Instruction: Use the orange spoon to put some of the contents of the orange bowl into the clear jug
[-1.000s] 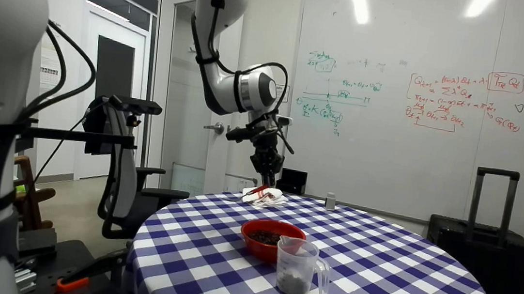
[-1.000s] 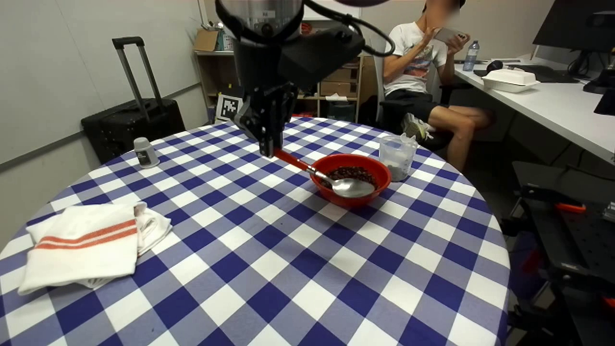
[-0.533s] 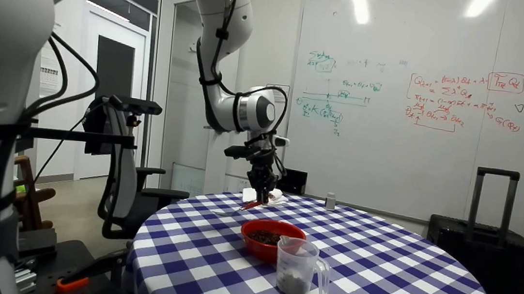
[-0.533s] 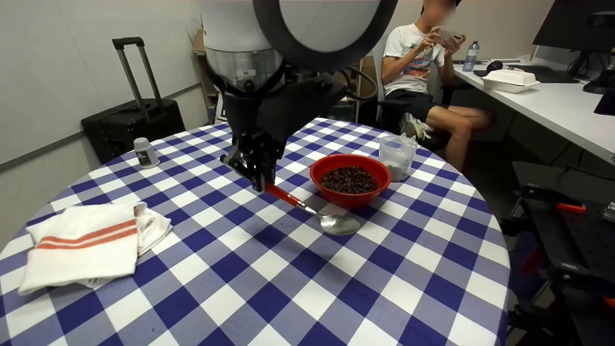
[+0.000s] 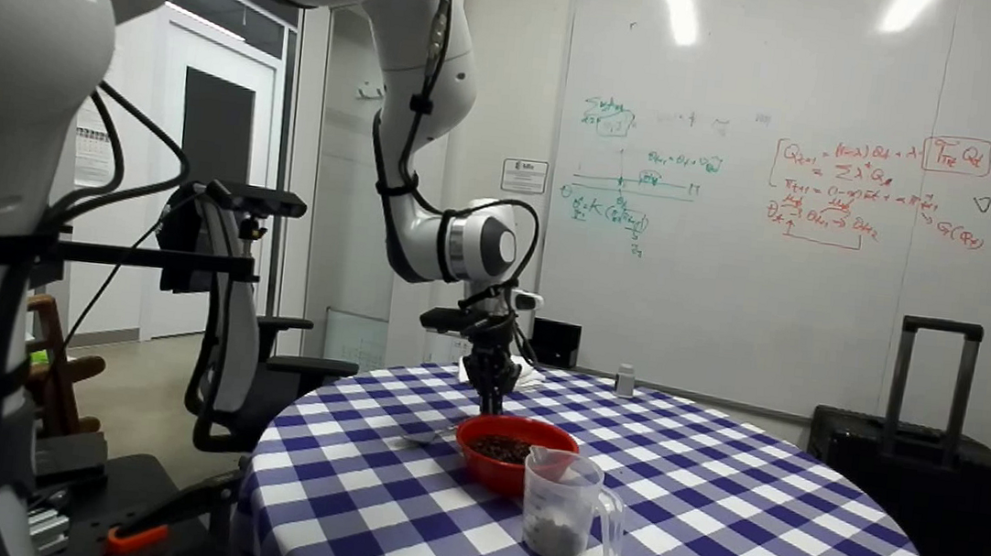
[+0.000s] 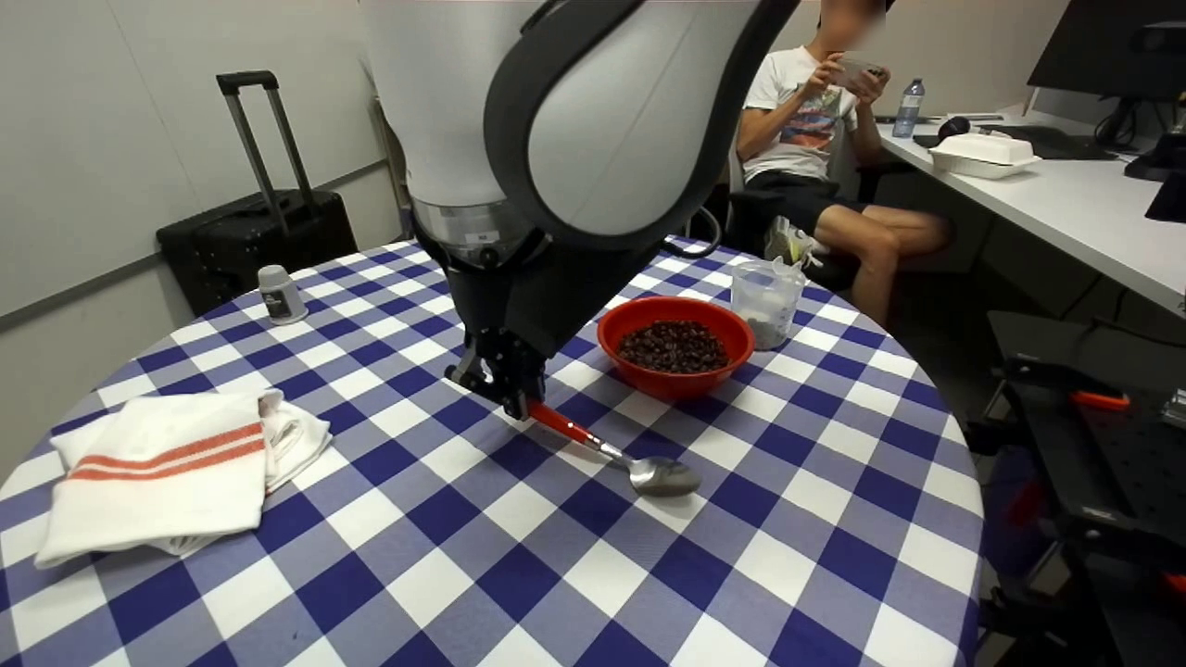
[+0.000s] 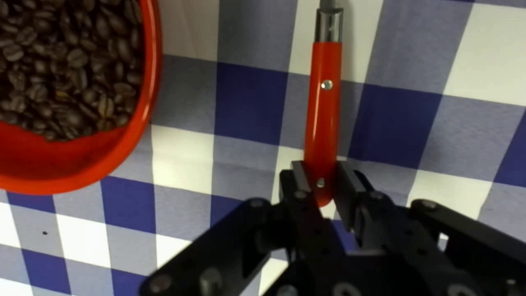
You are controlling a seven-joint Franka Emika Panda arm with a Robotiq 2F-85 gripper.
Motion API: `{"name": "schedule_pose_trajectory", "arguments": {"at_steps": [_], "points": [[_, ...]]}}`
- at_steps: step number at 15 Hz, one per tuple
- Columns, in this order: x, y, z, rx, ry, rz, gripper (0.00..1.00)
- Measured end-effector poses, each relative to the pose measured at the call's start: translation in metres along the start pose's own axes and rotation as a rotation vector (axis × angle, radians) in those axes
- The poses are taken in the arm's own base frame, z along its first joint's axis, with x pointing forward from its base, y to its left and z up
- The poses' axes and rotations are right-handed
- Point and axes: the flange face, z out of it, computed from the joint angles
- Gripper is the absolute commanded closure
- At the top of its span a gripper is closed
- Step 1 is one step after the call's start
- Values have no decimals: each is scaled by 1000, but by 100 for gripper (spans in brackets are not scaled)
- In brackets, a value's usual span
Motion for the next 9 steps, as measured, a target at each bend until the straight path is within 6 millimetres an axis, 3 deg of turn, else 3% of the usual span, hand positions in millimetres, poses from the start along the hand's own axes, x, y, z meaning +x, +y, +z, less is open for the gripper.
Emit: {"name": "schedule_pose_trajectory", "arguments": {"at_steps": [1, 2, 3, 9], "points": [[-1, 1, 5, -9, -5, 0, 95], [-1, 2, 9, -15, -7, -1, 55], [-2, 2, 10, -19, -8, -2, 54], [7, 5, -3, 13, 17, 36, 11]]}}
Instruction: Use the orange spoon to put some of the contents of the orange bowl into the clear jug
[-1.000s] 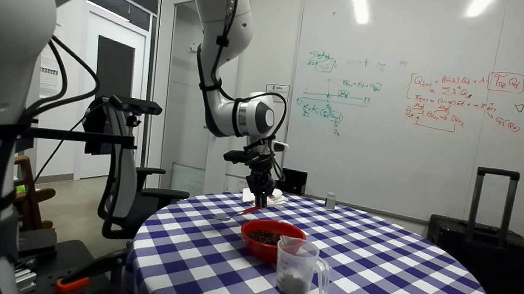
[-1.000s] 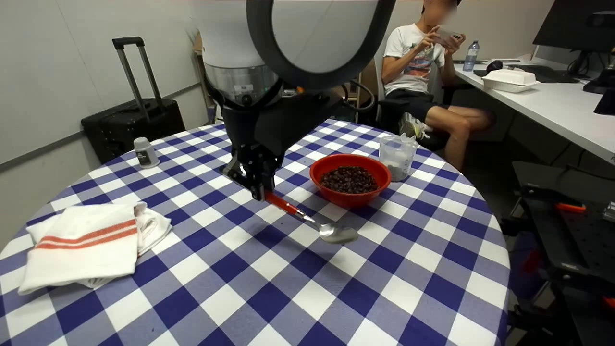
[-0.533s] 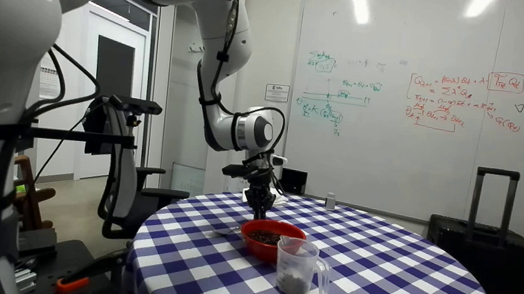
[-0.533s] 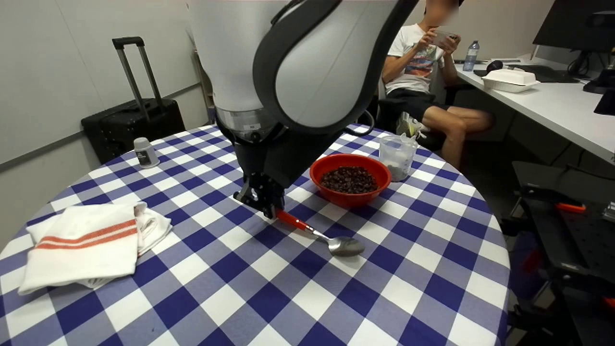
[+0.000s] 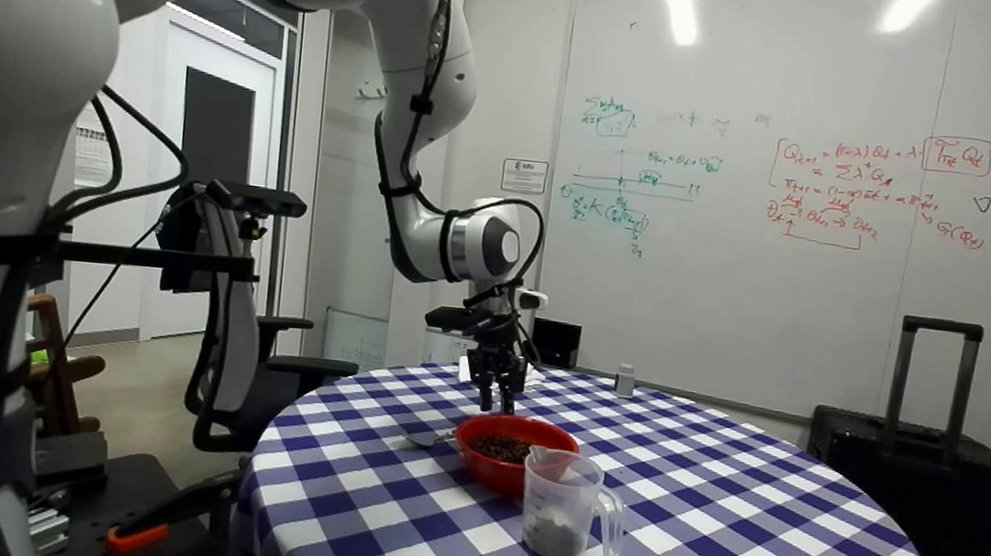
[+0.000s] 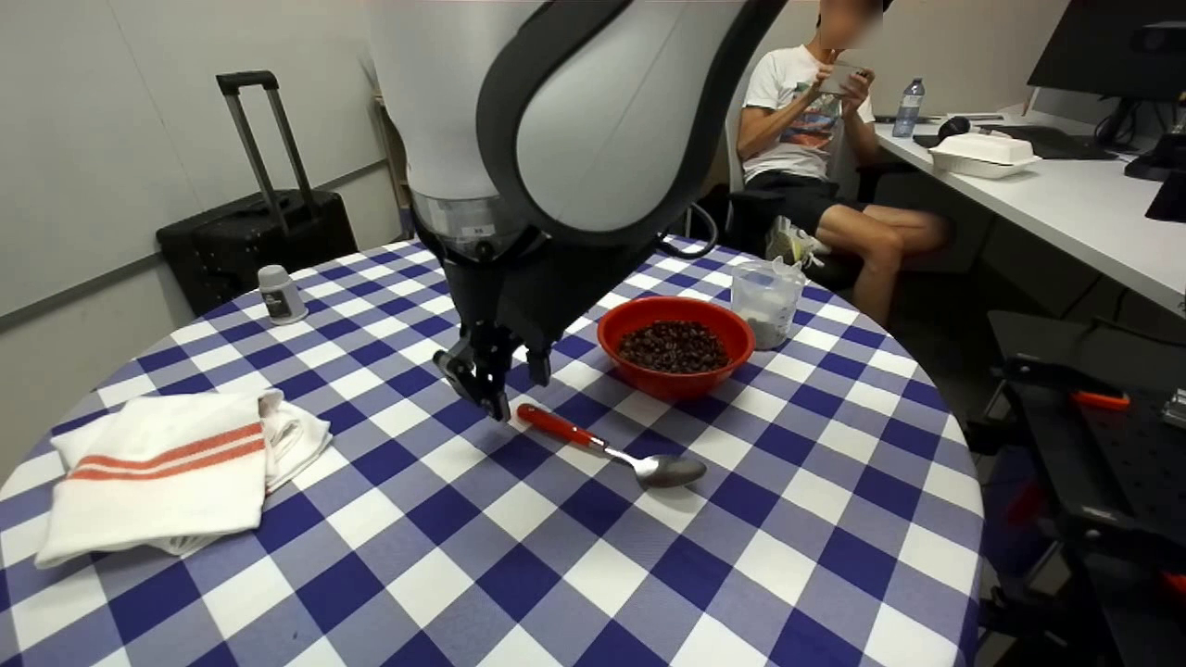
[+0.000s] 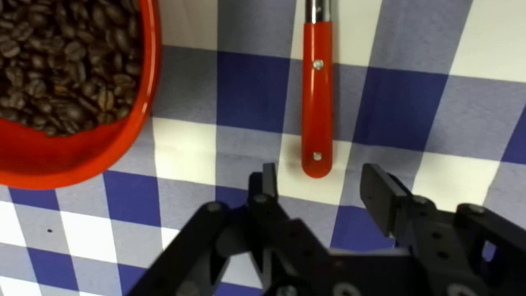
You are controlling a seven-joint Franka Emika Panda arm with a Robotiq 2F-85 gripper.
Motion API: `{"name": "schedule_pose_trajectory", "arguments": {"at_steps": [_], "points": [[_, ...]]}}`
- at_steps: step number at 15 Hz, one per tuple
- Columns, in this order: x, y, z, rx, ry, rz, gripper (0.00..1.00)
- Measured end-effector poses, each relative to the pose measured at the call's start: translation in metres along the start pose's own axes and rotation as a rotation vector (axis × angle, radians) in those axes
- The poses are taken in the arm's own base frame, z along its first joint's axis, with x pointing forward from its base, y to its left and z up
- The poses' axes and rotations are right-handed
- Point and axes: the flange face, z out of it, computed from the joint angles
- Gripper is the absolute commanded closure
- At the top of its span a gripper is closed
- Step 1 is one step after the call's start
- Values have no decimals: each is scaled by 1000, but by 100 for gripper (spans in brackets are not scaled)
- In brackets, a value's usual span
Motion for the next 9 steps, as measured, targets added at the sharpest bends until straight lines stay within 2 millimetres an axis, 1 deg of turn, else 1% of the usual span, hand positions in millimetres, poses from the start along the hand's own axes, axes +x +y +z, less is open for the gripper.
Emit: {"name": "schedule_pose_trajectory", "arguments": {"at_steps": [1, 2, 4, 5, 7, 9], "points": [[3, 1, -9, 12, 18, 3, 4], [4, 3, -21, 23, 36, 3, 0], [2, 11, -48, 38, 55, -30, 0], [-3, 16, -62, 51, 56, -66, 0], [-19, 30, -88, 83, 40, -166, 0], [-43, 45, -112, 120, 11, -264, 0]]}}
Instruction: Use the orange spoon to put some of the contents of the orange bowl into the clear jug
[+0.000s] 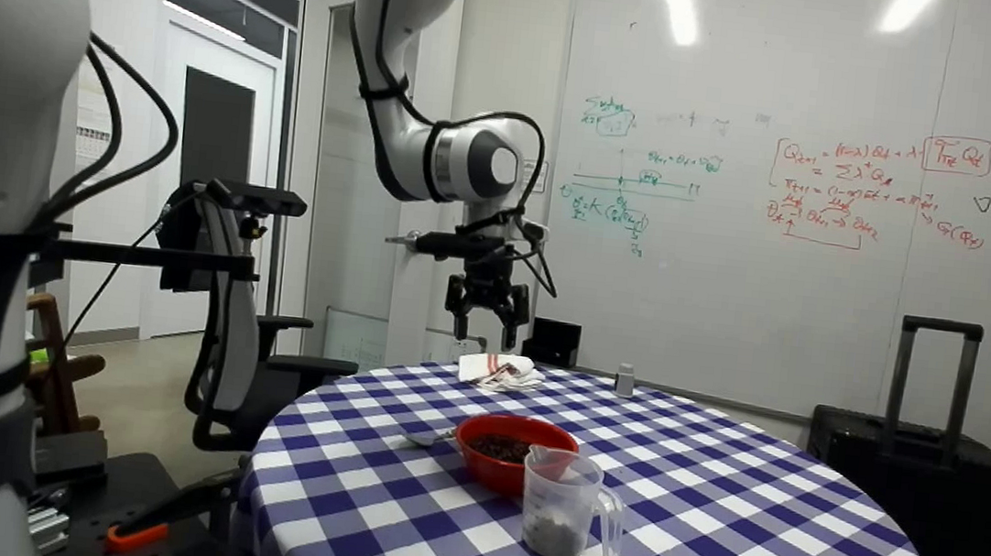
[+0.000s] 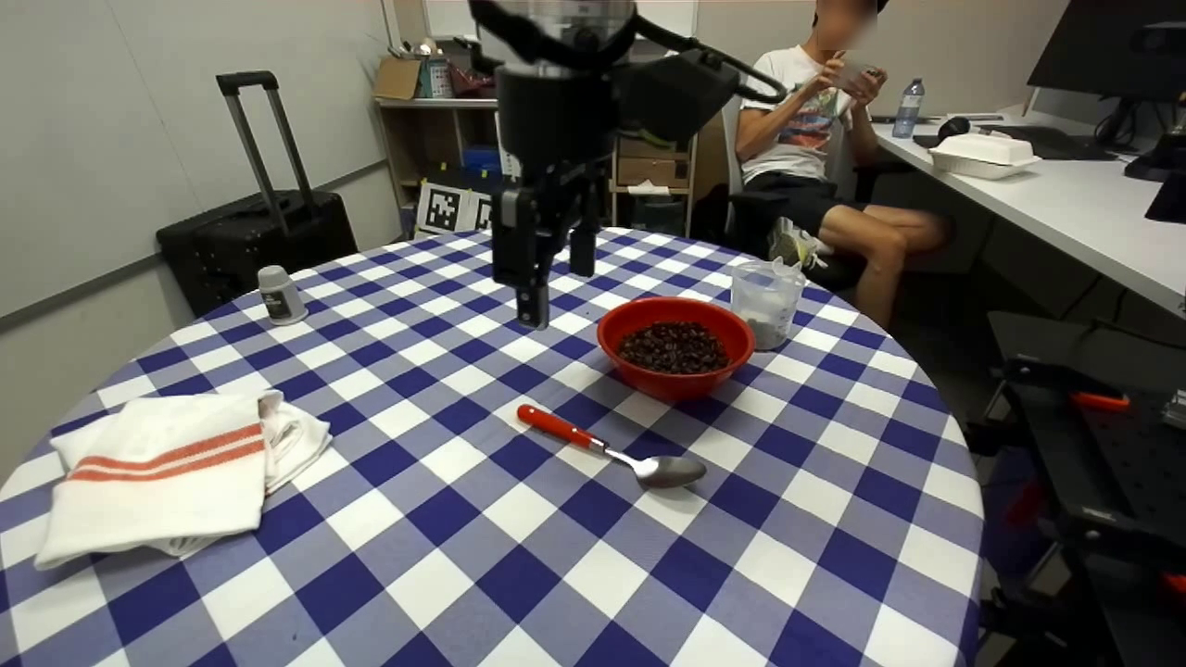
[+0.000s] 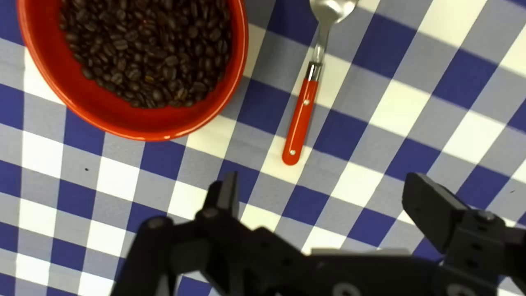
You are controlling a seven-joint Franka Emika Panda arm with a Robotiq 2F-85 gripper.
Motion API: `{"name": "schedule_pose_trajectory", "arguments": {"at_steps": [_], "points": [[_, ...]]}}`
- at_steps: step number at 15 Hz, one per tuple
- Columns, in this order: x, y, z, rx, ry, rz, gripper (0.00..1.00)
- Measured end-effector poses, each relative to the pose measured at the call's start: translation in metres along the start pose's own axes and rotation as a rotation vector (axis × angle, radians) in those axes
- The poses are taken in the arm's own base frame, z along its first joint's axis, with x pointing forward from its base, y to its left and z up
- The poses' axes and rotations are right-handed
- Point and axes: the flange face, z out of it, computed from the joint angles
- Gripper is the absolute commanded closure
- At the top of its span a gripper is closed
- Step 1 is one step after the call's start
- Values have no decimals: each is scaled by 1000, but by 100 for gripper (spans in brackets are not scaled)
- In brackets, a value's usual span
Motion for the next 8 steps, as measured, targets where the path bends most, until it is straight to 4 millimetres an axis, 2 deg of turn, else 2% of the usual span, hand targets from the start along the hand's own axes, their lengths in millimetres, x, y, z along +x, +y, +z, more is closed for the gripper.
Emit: {"name": "schedule_pose_trajectory", "arguments": {"at_steps": [4, 6, 8], "points": [[-58, 9, -49, 86, -146, -105, 0], [-64, 11, -65, 83, -138, -104, 0], [-63, 10, -58, 85, -145, -105, 0]]}}
